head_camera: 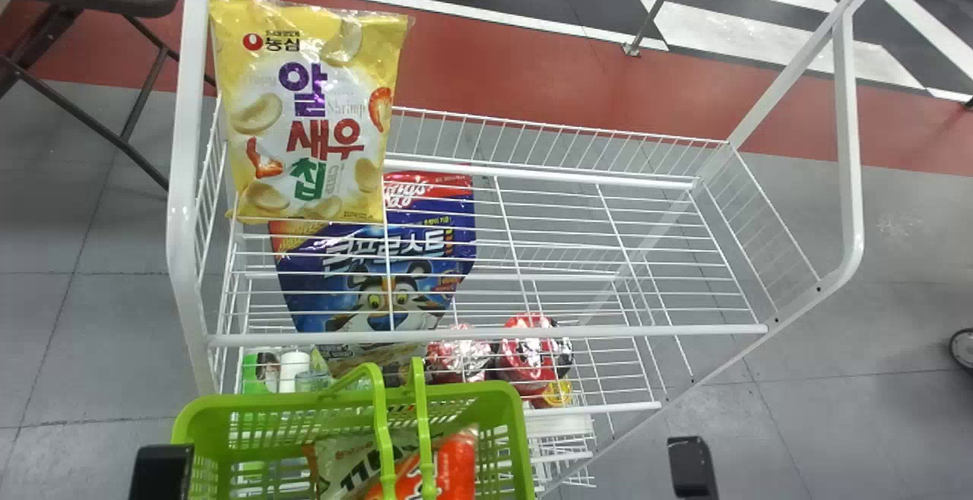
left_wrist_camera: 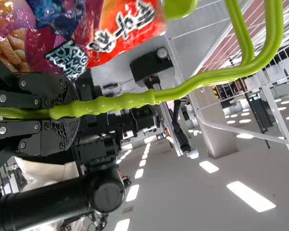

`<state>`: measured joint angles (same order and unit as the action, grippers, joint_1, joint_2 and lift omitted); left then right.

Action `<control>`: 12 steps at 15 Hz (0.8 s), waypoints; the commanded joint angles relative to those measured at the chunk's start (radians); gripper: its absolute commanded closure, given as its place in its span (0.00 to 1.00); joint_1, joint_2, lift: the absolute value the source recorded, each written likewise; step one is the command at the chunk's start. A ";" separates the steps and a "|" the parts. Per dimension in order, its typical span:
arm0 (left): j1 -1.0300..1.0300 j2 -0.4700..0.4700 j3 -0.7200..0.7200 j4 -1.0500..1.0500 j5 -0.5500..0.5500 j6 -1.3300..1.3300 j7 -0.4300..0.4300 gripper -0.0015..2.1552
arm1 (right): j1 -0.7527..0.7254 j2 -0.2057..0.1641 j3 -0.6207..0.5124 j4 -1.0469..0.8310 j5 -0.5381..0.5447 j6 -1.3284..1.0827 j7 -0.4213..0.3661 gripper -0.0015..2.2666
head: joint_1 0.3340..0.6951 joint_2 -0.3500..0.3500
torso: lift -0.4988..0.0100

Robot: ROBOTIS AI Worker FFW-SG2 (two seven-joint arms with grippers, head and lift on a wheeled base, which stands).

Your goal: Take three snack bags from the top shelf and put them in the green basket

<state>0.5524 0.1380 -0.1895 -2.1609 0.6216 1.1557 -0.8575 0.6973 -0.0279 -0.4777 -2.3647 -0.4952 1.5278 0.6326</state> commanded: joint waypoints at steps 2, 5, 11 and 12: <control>0.001 0.002 -0.001 -0.002 0.003 0.000 0.002 0.57 | 0.030 0.003 0.016 -0.094 0.113 -0.292 0.013 0.02 | 1.00 0.00 | 0.89; 0.006 0.002 -0.001 -0.004 0.003 0.000 0.002 0.57 | 0.056 0.009 0.025 -0.102 0.138 -0.630 0.019 0.02 | 1.00 0.00 | 0.89; 0.006 0.000 -0.001 0.001 0.003 0.000 0.000 0.57 | 0.154 0.029 0.123 -0.065 0.119 -1.357 0.024 0.03 | 1.00 0.00 | 0.89; 0.004 0.000 -0.001 -0.001 0.003 0.000 0.002 0.57 | 0.168 0.029 0.157 -0.073 0.121 -1.378 -0.054 0.03 | 1.00 0.00 | 0.89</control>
<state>0.5589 0.1381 -0.1902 -2.1611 0.6243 1.1559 -0.8569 0.8437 -0.0002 -0.3649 -2.4318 -0.3758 0.2170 0.6237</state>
